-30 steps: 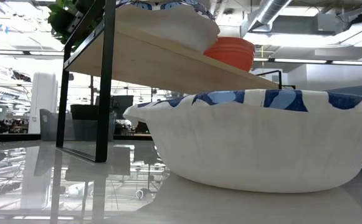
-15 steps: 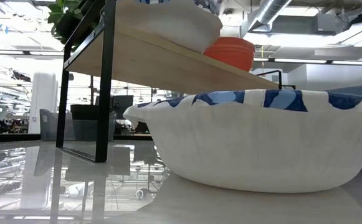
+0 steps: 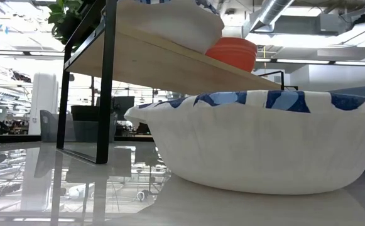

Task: Place and stack bowls onto a shelf
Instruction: Stack the white patterned bowl on top of the white patterned bowl on the shelf

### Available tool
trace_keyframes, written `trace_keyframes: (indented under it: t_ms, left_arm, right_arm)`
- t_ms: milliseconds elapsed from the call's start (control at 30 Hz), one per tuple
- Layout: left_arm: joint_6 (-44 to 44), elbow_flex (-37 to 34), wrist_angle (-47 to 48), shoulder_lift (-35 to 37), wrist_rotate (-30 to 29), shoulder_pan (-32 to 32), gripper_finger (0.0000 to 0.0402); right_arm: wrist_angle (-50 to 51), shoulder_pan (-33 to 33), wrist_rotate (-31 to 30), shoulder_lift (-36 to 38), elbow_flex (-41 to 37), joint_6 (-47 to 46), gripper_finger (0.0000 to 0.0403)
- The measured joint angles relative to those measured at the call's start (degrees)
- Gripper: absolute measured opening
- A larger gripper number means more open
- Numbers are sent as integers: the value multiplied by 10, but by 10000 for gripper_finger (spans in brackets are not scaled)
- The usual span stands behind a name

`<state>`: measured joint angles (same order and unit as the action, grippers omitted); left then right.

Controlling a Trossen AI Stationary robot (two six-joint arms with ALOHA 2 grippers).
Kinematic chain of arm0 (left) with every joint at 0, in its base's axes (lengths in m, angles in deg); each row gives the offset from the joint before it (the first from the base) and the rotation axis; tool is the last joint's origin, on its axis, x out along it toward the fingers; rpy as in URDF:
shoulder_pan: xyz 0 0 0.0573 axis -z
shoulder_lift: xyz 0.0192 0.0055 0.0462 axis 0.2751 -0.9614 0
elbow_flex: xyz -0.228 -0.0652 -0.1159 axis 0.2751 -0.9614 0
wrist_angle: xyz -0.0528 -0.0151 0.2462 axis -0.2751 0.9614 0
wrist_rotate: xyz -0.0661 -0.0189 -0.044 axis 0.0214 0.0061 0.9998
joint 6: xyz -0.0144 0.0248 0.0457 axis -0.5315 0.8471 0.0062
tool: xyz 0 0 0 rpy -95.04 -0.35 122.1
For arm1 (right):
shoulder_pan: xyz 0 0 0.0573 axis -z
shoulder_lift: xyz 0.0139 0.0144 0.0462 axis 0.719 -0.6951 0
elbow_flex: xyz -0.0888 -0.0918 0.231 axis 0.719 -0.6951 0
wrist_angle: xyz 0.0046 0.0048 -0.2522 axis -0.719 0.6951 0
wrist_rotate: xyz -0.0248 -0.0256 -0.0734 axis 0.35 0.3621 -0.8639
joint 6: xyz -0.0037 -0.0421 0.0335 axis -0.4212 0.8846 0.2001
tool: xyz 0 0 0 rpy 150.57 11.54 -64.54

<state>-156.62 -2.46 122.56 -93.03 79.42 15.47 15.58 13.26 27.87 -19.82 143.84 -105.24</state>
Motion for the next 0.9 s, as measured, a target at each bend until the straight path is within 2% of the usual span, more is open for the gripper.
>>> trace_keyframes:
  t_ms: [167,267,433,600,900]
  left_arm:
    - [17,0,-19,0,25,0,152]
    - [31,0,-47,0,66,-5,185]
    - [28,1,-38,8,95,-7,223]
    - [32,1,9,14,123,-7,237]
    - [52,1,89,39,109,-9,238]
  right_arm:
    - [4,1,0,0,0,2,260]
    - [13,2,0,0,0,2,260]
    - [13,2,0,0,0,2,260]
    - [13,2,0,0,0,1,260]
    - [12,2,8,0,0,1,260]
